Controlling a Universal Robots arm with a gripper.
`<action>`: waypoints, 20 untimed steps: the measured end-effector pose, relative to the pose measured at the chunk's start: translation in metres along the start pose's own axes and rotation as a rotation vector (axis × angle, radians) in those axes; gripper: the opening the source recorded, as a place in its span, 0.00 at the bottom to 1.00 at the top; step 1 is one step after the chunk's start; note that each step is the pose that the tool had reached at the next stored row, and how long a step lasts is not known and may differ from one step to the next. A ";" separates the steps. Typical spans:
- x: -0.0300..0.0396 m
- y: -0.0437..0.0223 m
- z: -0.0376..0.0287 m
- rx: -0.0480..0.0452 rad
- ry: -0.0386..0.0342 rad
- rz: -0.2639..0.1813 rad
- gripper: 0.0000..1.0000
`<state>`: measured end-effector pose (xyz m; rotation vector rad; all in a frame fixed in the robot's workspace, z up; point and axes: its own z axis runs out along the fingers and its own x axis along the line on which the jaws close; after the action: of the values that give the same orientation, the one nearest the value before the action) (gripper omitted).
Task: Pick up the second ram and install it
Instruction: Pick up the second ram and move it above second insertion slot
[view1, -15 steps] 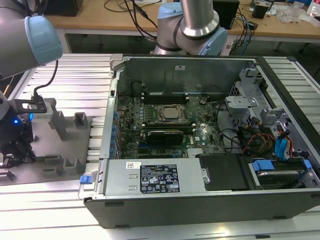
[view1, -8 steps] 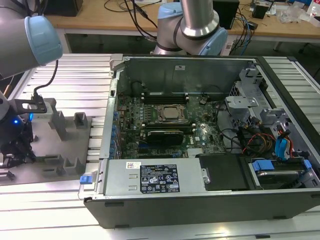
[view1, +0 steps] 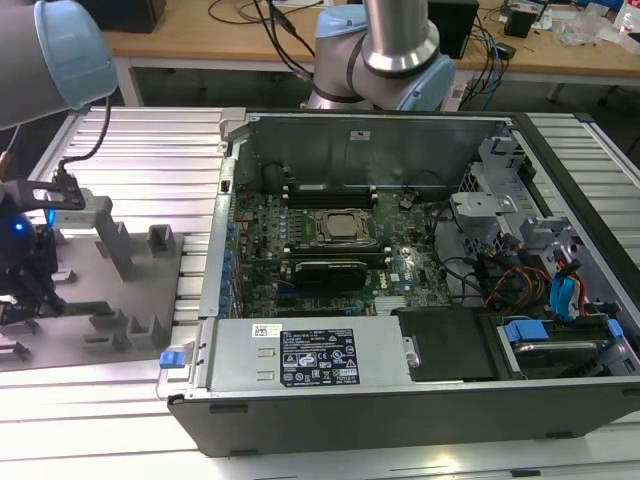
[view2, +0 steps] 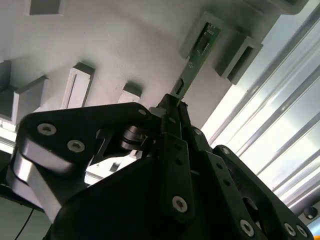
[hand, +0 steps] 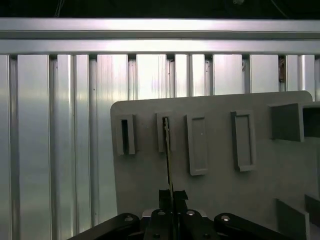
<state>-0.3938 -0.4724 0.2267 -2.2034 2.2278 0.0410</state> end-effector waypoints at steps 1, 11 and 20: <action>-0.0001 0.0000 -0.0033 0.0000 -0.0001 0.000 0.14; -0.0004 0.0002 -0.0183 -0.0001 -0.0058 0.000 0.14; -0.0006 0.0003 -0.0266 -0.0001 -0.0110 0.000 0.14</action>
<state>-0.3938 -0.4724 0.2533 -2.1980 2.2220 0.0531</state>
